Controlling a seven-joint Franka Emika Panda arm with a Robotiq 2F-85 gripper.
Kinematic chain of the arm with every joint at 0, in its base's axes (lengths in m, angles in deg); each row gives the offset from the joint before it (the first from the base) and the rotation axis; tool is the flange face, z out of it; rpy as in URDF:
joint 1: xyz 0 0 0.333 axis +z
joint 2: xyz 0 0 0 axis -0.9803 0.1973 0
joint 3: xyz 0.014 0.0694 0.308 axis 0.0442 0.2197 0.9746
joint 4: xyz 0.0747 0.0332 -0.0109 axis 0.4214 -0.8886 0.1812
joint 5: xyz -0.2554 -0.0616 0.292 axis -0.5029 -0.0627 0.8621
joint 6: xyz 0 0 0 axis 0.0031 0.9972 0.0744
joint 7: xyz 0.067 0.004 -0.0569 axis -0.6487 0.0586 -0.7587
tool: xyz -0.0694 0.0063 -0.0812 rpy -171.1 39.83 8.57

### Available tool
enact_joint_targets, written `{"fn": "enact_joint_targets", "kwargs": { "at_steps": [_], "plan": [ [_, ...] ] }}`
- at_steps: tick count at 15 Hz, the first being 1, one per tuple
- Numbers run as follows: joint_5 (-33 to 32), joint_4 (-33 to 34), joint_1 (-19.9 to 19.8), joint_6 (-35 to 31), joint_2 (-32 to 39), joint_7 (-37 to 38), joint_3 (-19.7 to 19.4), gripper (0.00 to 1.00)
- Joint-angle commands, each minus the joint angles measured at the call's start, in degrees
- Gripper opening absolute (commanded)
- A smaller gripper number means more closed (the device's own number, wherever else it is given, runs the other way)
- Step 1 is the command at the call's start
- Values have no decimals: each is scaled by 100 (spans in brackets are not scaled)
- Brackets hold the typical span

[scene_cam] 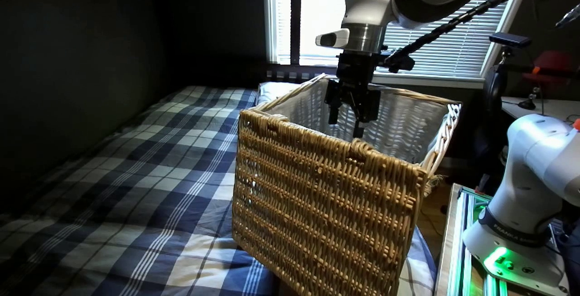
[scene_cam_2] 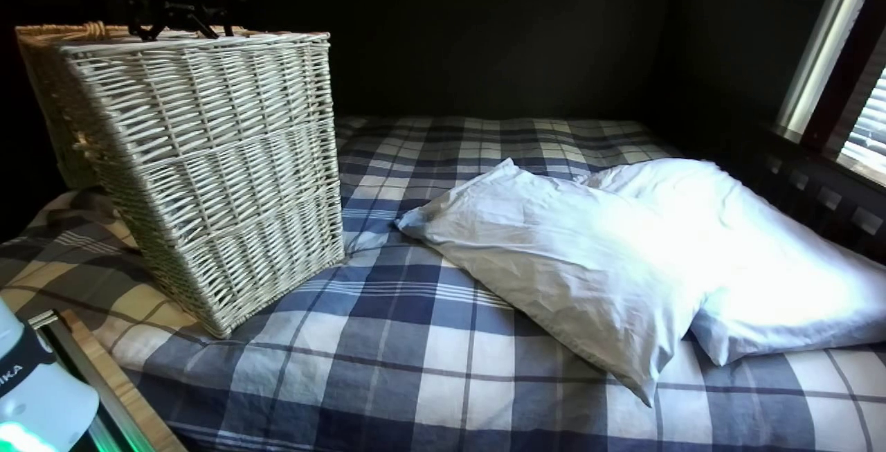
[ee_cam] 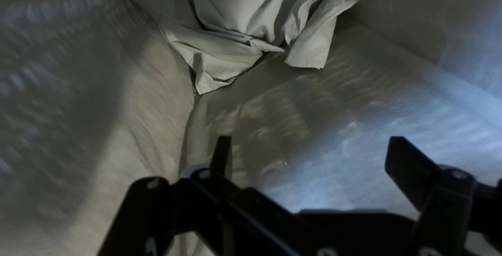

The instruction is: Move the basket to the right then remove the pillow case from the basket and put it on the bed.

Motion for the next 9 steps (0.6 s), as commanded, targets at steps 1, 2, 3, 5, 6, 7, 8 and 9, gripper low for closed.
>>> {"fn": "enact_joint_targets", "kwargs": {
  "at_steps": [1, 2, 3, 5, 6, 7, 8, 9],
  "plan": [
    [-338, -93, -206, -361, 227, 431, 393, 100],
    [-381, -170, -223, -475, 281, 572, 458, 100],
    [-455, -222, -245, -560, 327, 728, 521, 100],
    [-528, -408, -267, -816, 420, 928, 573, 100],
    [-555, -559, -287, -1040, 425, 966, 564, 100],
    [-548, -694, -302, -1224, 439, 1014, 545, 100],
    [-490, -866, -302, -1456, 423, 933, 490, 100],
    [-480, -1025, -322, -1680, 422, 905, 464, 100]
  ]
}}
